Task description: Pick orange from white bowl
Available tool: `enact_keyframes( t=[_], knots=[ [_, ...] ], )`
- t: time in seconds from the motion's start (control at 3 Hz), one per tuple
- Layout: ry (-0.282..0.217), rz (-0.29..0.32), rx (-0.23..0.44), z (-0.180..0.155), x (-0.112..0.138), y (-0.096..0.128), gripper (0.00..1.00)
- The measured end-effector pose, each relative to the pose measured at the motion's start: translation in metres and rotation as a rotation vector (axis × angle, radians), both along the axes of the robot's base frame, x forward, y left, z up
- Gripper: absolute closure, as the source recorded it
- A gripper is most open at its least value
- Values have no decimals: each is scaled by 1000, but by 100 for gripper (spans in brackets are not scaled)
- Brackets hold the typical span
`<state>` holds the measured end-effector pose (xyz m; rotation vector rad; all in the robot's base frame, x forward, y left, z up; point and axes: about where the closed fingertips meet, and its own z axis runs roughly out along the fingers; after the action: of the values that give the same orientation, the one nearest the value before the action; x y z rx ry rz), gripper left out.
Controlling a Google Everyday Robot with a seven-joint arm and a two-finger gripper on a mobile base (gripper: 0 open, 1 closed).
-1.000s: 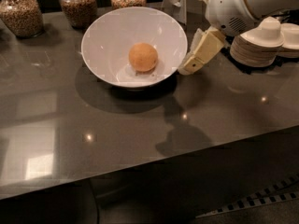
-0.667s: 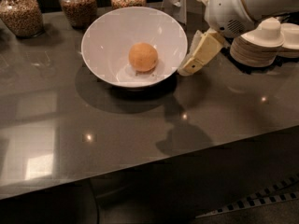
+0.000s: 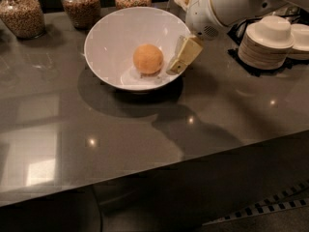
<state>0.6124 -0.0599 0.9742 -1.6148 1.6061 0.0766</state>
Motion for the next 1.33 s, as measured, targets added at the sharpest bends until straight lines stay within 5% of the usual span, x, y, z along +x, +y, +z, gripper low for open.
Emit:
enact_keyframes(
  t=[0.33, 1.0, 1.33],
  knots=[
    [6, 30, 7, -14, 25, 20, 0],
    [38, 63, 26, -38, 46, 47, 42],
    [78, 77, 29, -55, 47, 56, 47]
  ],
)
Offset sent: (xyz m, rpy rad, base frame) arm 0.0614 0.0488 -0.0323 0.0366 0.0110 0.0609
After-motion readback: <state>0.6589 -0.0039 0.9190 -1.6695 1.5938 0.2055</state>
